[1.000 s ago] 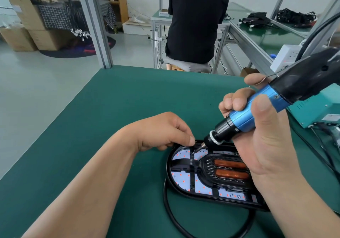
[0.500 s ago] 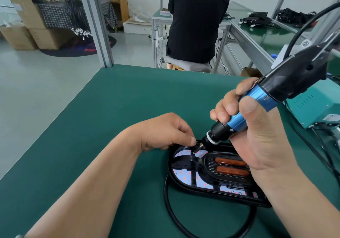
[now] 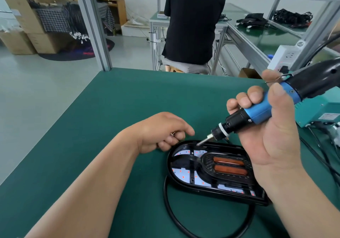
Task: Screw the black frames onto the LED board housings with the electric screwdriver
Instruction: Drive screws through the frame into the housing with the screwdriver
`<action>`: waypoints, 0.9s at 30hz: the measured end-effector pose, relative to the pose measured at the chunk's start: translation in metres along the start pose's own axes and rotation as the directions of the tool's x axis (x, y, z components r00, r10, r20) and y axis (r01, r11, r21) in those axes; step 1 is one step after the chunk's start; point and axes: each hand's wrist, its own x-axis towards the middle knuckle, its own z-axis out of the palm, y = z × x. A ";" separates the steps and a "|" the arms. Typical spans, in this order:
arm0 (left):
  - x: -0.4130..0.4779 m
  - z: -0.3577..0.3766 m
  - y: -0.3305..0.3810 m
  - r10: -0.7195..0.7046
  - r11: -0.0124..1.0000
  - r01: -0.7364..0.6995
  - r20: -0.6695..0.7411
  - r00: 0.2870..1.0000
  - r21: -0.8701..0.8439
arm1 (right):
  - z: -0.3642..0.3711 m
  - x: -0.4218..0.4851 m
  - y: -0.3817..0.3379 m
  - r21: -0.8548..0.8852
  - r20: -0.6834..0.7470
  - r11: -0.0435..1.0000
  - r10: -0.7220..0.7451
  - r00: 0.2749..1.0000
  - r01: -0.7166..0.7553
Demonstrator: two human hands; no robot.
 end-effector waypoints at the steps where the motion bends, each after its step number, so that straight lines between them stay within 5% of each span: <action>1: 0.001 0.001 0.001 -0.010 0.995 0.007 -0.030 1.000 -0.101 | -0.001 0.001 0.000 0.007 -0.033 1.000 -0.003 0.999 0.003; 6: 0.002 -0.001 0.002 0.042 0.924 -0.061 -0.060 0.997 -0.376 | -0.008 0.003 0.002 0.026 -0.131 1.000 -0.013 0.991 0.017; 27: -0.003 0.002 0.003 0.199 0.831 -0.105 0.115 0.973 -0.546 | -0.006 0.004 -0.003 0.058 -0.249 0.997 -0.033 0.968 0.049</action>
